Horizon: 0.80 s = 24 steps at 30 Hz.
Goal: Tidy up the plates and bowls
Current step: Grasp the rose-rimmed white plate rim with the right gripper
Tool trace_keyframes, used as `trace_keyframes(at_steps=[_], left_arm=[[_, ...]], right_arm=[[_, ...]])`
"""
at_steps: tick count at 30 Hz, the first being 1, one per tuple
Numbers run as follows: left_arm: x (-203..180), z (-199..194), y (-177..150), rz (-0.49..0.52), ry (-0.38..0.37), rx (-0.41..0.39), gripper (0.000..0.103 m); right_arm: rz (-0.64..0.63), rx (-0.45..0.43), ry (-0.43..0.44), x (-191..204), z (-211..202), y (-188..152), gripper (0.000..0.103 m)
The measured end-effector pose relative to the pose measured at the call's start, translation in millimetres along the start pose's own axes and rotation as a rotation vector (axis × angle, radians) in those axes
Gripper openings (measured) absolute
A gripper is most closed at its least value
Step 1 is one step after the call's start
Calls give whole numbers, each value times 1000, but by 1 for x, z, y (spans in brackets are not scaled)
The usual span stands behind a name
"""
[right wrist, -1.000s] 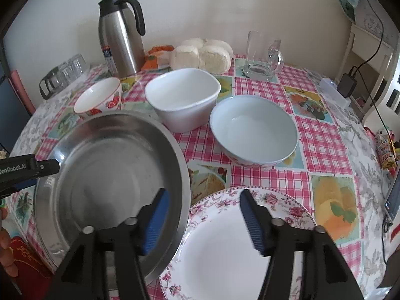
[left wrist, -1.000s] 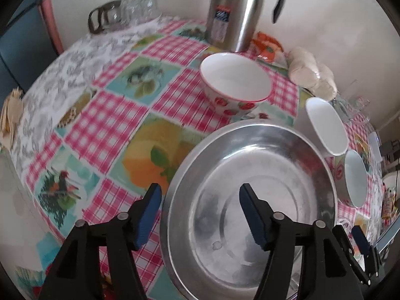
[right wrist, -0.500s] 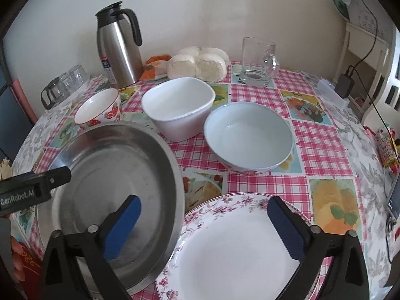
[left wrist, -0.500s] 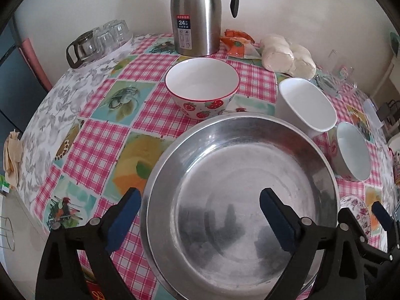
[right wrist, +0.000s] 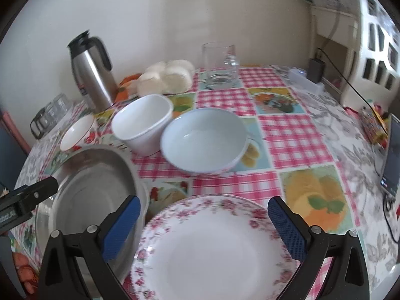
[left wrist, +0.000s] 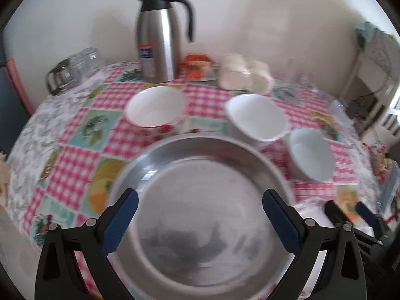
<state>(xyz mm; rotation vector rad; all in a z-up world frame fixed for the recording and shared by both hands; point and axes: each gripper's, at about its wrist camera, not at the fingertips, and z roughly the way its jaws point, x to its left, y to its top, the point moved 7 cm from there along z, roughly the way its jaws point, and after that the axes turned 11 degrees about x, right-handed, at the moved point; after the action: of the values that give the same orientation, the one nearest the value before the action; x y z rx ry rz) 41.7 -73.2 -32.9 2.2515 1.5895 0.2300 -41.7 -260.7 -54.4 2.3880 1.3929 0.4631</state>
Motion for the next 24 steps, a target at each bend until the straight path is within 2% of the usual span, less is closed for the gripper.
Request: trace_keyframes(at_steps=[8, 13, 18, 20, 22, 24], left_arm=[[-60, -20, -11, 118, -129, -31, 100], [-88, -22, -27, 175, -153, 3, 99], [-109, -18, -45, 225, -160, 49, 99], [-113, -17, -49, 238, -157, 60, 99], [-115, -16, -52, 246, -153, 72, 99], [-114, -14, -53, 248, -150, 83, 99]], right_arm=[[121, -17, -84, -66, -15, -9, 103], [195, 19, -91, -102, -18, -22, 103], [210, 83, -100, -117, -8, -38, 102], [207, 124, -88, -118, -2, -47, 99], [199, 165, -79, -116, 6, -53, 88], [192, 200, -78, -115, 13, -58, 83]])
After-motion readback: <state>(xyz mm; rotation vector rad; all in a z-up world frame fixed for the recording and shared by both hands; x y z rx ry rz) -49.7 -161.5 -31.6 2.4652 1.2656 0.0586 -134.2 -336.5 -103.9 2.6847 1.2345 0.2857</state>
